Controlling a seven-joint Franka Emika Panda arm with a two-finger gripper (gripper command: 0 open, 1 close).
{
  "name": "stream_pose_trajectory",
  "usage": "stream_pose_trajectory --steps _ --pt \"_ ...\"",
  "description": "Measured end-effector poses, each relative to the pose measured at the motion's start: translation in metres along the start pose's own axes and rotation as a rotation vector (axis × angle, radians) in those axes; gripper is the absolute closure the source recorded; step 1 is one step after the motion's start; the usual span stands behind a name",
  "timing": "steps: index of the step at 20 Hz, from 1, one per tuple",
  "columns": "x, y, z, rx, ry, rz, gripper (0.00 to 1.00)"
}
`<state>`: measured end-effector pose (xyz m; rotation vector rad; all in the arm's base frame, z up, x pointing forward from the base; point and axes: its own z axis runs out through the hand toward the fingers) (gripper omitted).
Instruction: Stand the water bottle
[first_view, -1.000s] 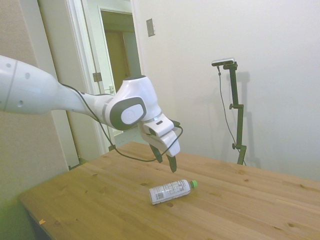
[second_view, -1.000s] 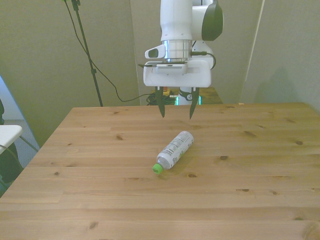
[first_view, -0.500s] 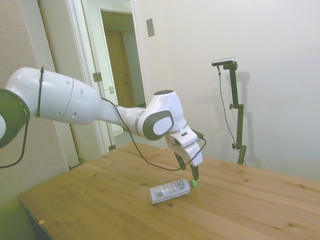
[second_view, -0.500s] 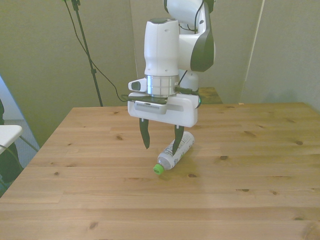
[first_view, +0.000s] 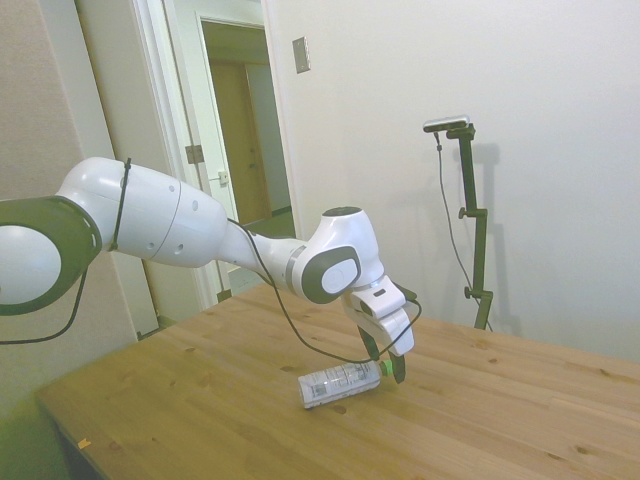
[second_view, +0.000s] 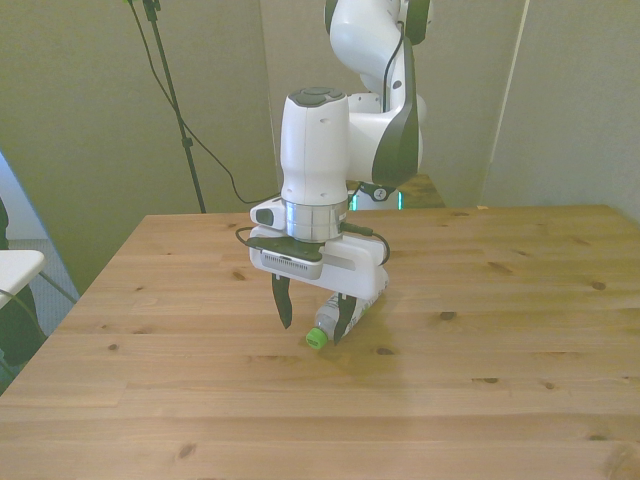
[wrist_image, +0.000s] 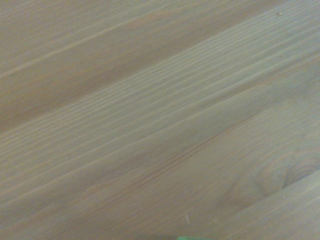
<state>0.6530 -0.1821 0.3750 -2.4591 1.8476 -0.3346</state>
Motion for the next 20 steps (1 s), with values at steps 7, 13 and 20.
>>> stream_pose_trajectory --steps 7,13,20 --pt "-0.012 -0.004 0.015 -0.015 -0.010 -0.013 1.00" --pt "-0.011 -0.003 0.017 -0.018 -0.009 -0.012 1.00" --pt "-0.008 -0.002 0.018 -0.020 -0.008 -0.006 1.00"
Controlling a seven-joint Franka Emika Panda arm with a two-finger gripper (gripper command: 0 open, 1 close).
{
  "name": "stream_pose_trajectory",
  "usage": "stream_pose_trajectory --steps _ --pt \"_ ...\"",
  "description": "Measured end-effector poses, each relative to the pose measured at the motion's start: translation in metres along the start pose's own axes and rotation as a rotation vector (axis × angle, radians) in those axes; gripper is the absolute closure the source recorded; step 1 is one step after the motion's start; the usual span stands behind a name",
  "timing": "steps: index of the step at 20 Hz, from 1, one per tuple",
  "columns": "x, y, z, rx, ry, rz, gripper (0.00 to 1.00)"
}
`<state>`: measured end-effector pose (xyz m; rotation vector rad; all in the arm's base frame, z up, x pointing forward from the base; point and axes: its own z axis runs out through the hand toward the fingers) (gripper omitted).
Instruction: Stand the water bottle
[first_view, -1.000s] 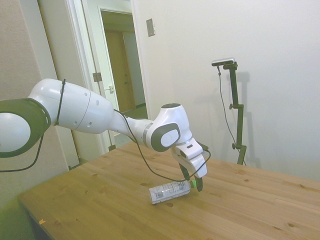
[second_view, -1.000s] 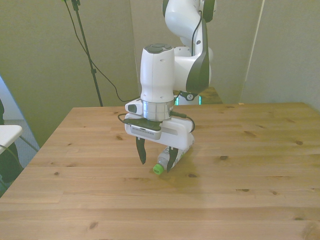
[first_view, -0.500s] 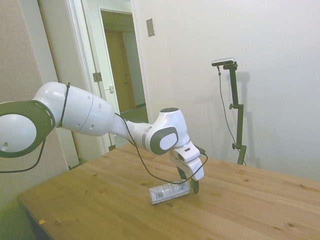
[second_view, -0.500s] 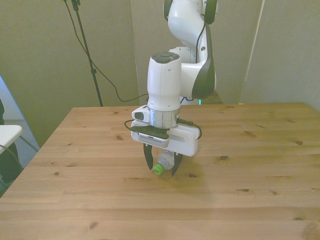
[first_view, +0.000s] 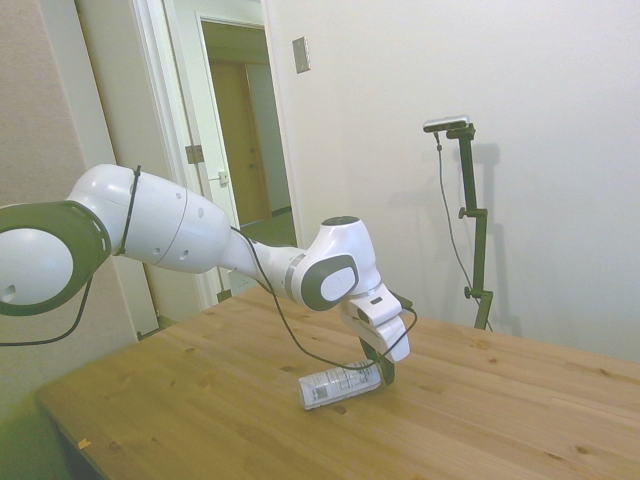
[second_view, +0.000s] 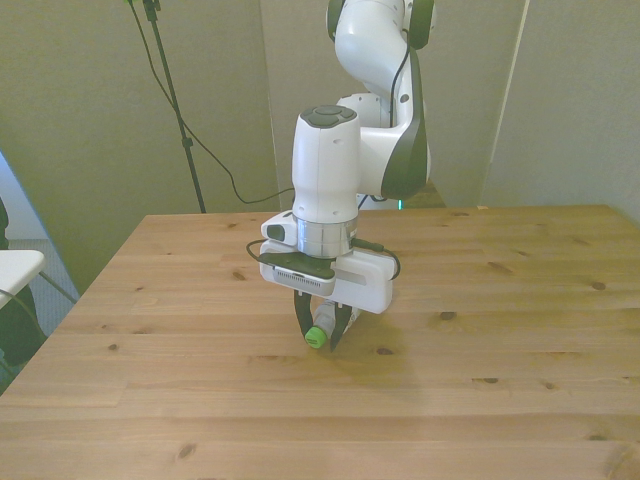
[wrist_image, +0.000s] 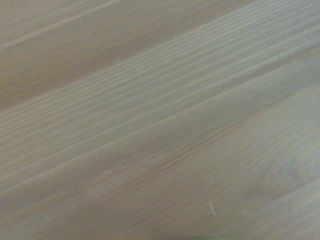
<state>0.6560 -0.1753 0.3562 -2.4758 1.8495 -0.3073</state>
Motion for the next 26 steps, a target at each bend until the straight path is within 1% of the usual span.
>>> stream_pose_trajectory --steps 3,6,10,13,15,17,22,26 --pt "0.001 -0.002 -0.002 0.014 0.008 0.011 1.00" --pt "0.000 -0.006 -0.012 0.034 0.017 0.023 1.00" --pt "-0.008 -0.015 -0.043 0.075 0.062 0.036 1.00" --pt "-0.029 -0.027 -0.084 0.128 0.145 0.033 1.00" --pt "-0.051 -0.031 -0.111 0.169 0.209 0.028 1.00" --pt "-0.074 -0.030 -0.131 0.206 0.279 0.026 1.00" --pt "-0.118 -0.024 -0.159 0.292 0.457 0.051 1.00" --pt "-0.150 -0.031 -0.168 0.377 0.559 0.086 1.00"
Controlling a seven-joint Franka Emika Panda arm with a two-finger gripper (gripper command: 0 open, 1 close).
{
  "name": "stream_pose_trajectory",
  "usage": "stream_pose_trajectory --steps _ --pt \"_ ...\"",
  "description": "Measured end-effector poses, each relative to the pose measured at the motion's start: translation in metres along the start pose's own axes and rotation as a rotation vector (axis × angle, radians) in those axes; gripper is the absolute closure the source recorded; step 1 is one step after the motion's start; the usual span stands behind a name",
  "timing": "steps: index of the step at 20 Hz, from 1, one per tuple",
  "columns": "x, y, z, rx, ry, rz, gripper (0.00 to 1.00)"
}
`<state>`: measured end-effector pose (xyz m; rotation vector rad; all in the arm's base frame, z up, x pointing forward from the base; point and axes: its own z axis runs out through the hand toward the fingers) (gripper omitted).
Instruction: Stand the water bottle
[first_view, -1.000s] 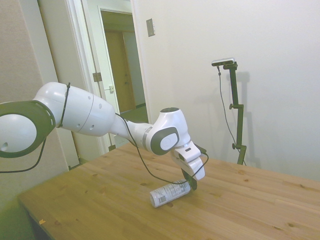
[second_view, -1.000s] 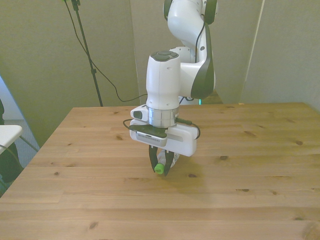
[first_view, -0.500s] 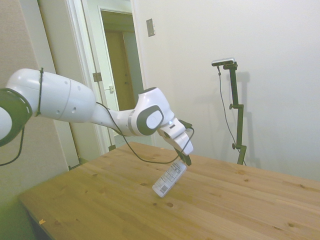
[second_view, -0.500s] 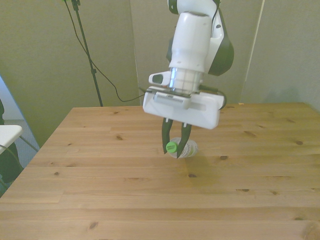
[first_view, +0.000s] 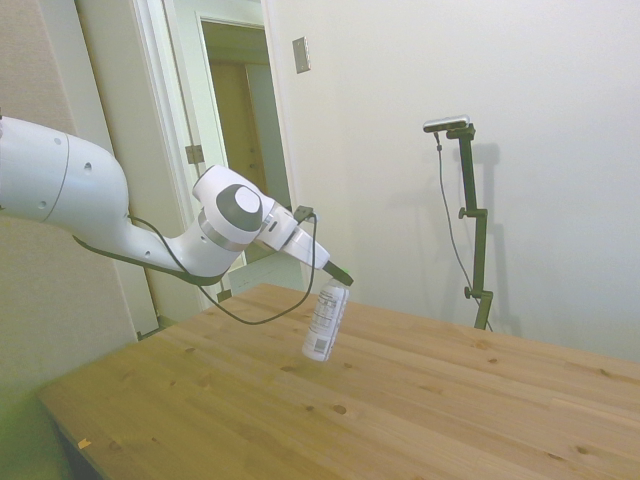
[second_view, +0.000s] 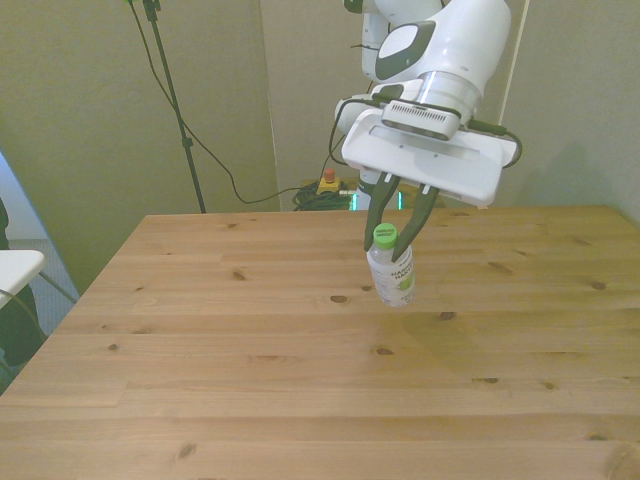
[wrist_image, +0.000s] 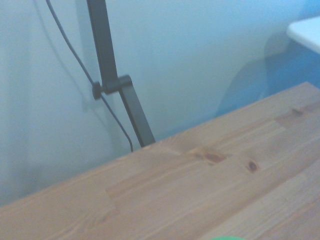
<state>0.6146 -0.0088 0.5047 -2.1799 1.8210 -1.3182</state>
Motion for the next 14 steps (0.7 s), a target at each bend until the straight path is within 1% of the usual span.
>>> stream_pose_trajectory --steps 4,8,14 --pt "-0.028 -0.002 -0.007 0.054 0.103 0.030 1.00" --pt "-0.046 -0.001 -0.001 0.052 0.167 0.037 1.00" --pt "-0.057 -0.005 0.022 0.053 0.233 0.027 1.00"
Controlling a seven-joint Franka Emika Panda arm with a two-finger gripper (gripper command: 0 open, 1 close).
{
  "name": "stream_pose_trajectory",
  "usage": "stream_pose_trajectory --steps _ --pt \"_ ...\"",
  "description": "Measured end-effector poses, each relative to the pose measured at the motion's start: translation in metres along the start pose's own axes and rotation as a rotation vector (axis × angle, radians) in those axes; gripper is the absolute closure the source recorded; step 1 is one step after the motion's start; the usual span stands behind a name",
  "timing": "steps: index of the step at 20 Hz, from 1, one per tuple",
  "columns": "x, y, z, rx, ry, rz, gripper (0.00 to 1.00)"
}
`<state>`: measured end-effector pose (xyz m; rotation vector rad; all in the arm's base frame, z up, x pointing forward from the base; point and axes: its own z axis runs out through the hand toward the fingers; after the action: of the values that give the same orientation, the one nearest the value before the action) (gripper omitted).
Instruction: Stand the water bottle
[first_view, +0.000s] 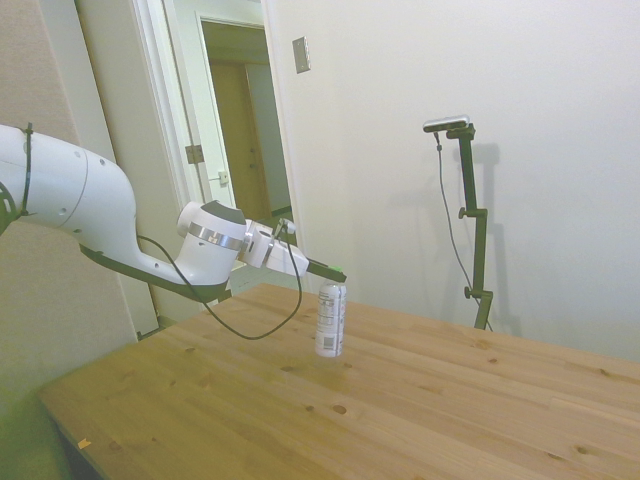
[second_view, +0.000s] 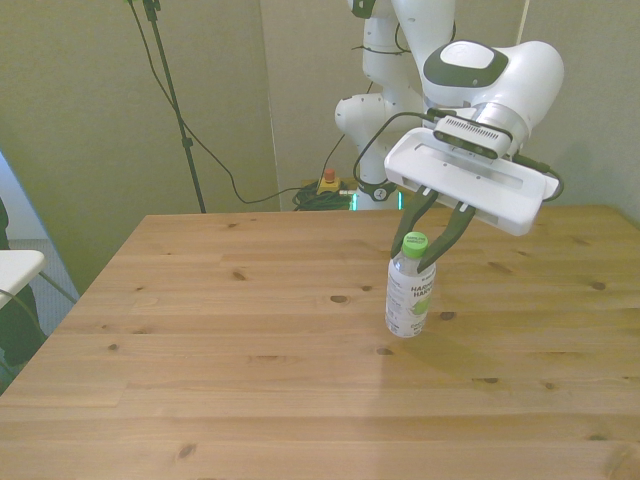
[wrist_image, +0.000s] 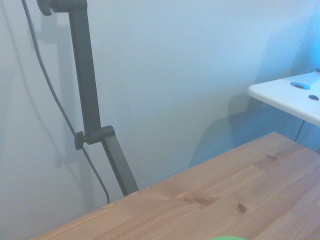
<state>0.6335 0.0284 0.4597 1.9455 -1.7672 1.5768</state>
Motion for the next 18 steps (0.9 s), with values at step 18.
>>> stream_pose_trajectory --steps 18 --pt "-0.026 -0.011 0.044 0.009 0.072 0.001 1.00"
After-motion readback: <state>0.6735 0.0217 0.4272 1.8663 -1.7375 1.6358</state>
